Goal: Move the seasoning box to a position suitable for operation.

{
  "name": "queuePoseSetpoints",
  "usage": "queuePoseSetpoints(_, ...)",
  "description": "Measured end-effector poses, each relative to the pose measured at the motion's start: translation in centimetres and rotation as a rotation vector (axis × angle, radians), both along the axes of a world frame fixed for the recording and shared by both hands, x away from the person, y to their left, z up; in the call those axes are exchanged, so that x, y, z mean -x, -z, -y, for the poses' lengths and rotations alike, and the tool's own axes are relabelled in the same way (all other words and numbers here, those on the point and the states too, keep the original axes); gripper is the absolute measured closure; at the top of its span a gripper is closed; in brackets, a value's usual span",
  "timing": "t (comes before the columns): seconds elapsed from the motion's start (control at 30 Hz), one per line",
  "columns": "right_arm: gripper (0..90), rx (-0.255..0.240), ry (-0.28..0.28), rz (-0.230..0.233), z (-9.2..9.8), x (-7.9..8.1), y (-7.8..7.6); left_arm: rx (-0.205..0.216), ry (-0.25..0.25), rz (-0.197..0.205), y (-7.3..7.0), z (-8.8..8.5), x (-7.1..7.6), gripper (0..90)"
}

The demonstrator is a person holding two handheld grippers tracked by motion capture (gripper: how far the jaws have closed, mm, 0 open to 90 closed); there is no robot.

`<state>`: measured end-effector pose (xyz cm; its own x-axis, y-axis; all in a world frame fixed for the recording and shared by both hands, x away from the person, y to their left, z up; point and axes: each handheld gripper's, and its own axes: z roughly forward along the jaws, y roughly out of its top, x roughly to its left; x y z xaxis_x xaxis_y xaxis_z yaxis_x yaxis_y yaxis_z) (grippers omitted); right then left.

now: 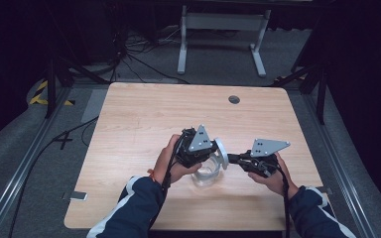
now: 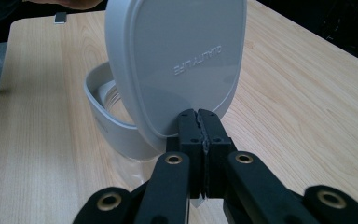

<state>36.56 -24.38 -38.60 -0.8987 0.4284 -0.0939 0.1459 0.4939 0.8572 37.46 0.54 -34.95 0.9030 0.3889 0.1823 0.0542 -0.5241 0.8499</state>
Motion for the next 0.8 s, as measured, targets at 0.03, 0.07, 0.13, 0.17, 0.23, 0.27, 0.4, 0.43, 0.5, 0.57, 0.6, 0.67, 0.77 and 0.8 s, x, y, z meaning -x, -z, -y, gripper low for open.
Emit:
queuePoseSetpoints(0.03,89.5,-0.001,-0.001,0.001,0.02,0.02,0.01,0.001,0.001,-0.002,0.00,0.02,-0.02,84.1)
queuePoseSetpoints(0.07,89.6,-0.001,-0.001,0.001,0.03,0.02,0.02,-0.005,0.003,0.001,-0.01,0.03,-0.06,84.2)
queuePoseSetpoints(0.13,89.5,0.001,0.000,0.000,0.05,0.04,0.04,-0.001,0.002,-0.006,0.01,0.07,-0.08,84.1)
queuePoseSetpoints(0.17,89.5,0.001,0.000,0.000,0.05,0.04,0.05,-0.001,0.001,-0.005,0.01,0.08,-0.09,84.0)
queuePoseSetpoints(0.23,89.5,0.003,0.002,0.000,0.07,0.07,0.05,-0.008,0.000,-0.006,-0.02,0.12,-0.14,83.8)
queuePoseSetpoints(0.27,89.5,0.003,0.002,0.000,0.08,0.08,0.06,-0.002,0.001,-0.007,-0.02,0.16,-0.20,83.8)
queuePoseSetpoints(0.4,89.4,0.004,0.006,0.000,0.13,0.12,0.07,0.000,0.002,-0.007,-0.04,0.43,-0.29,83.7)
queuePoseSetpoints(0.43,89.4,0.007,0.007,-0.002,0.15,0.13,0.09,-0.006,0.006,-0.005,-0.10,0.50,-0.33,83.6)
queuePoseSetpoints(0.5,89.4,0.012,0.006,-0.004,0.23,0.17,0.14,-0.010,0.008,-0.007,-0.11,0.70,-0.36,83.4)
queuePoseSetpoints(0.57,89.4,0.015,0.008,-0.003,0.33,0.20,0.24,-0.005,0.011,-0.012,-0.05,0.86,-0.40,83.3)
queuePoseSetpoints(0.6,89.4,0.017,0.010,-0.005,0.41,0.22,0.24,-0.007,0.010,-0.009,-0.04,0.88,-0.44,83.3)
queuePoseSetpoints(0.67,89.4,0.017,0.012,-0.007,0.53,0.28,0.25,-0.006,0.009,-0.006,-0.02,0.84,-0.53,83.1)
queuePoseSetpoints(0.77,89.4,0.017,0.009,-0.004,0.61,0.35,0.30,-0.004,0.007,-0.009,-0.11,0.57,-0.60,83.1)
queuePoseSetpoints(0.8,89.4,0.019,0.009,-0.004,0.64,0.38,0.31,-0.006,0.002,-0.006,-0.16,0.46,-0.59,82.7)
